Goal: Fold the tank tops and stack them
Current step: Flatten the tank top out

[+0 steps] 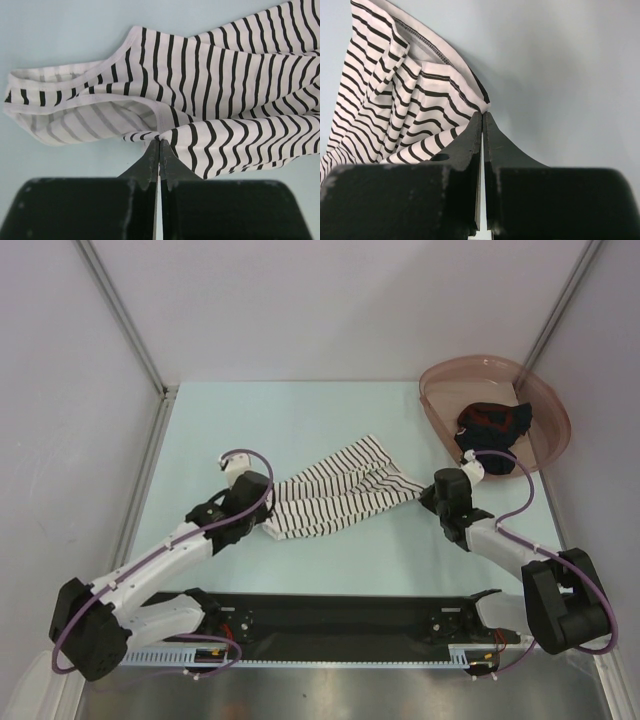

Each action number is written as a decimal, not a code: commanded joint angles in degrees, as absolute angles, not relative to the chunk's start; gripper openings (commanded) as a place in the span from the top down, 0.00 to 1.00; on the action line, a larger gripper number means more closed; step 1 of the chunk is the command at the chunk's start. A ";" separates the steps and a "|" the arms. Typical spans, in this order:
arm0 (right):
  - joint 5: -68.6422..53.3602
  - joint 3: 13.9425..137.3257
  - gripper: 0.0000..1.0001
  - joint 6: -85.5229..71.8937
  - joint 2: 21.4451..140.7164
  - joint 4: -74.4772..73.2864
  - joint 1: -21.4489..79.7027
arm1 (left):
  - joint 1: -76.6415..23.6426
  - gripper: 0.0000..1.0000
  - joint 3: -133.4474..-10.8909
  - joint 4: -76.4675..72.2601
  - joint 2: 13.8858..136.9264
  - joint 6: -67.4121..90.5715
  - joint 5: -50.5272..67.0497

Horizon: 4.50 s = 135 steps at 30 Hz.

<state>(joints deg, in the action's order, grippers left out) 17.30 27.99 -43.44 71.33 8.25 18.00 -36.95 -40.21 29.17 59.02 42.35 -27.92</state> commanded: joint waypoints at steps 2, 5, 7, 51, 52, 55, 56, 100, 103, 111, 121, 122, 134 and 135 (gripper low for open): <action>20.65 30.23 1.00 -42.54 70.66 8.26 18.37 | -36.04 0.99 -46.75 30.85 65.02 38.15 -31.38; 21.00 30.32 1.00 -42.54 70.66 8.09 18.54 | -33.50 0.99 -49.48 29.97 69.33 36.30 -29.90; 21.27 30.41 1.00 -42.63 71.01 7.91 18.54 | -30.59 0.99 -50.88 28.39 71.18 34.81 -28.05; 21.18 32.34 1.00 -42.45 73.74 6.94 18.90 | -35.42 0.49 -41.75 19.42 75.40 32.34 -7.91; 21.18 32.34 1.00 -42.45 73.74 6.94 18.98 | -35.42 0.49 -41.66 19.42 75.58 32.43 -8.00; 21.09 32.43 1.00 -42.45 73.83 6.86 18.98 | -35.42 0.48 -41.22 19.07 76.02 32.78 -8.44; 21.01 32.43 1.00 -42.36 73.83 6.94 18.98 | -35.42 0.48 -41.31 19.42 76.11 33.04 -8.96; 20.48 32.70 1.00 -42.28 74.00 6.77 18.98 | -35.33 0.86 -37.27 13.98 76.82 34.54 -4.22; 20.57 32.70 1.00 -42.19 73.92 6.77 18.99 | -35.33 1.00 -37.88 14.23 76.29 34.02 -5.01; 22.14 33.05 1.00 -40.96 70.58 4.84 19.60 | -35.07 1.00 -38.58 19.77 62.51 33.49 -9.75; 25.32 50.94 1.00 -41.13 64.43 -23.51 20.65 | -30.68 1.00 -47.36 33.47 42.91 30.85 -10.46; 23.57 52.37 1.00 -41.39 64.08 -25.47 20.13 | -30.59 1.00 -49.46 34.27 42.28 30.76 -10.46; 21.27 70.65 1.00 -46.41 52.40 -45.61 25.57 | -30.59 1.00 -63.70 40.51 37.62 27.86 -7.82; 21.18 74.41 1.00 -45.54 51.08 -45.70 26.27 | -30.59 1.00 -65.20 41.47 37.53 27.25 -7.74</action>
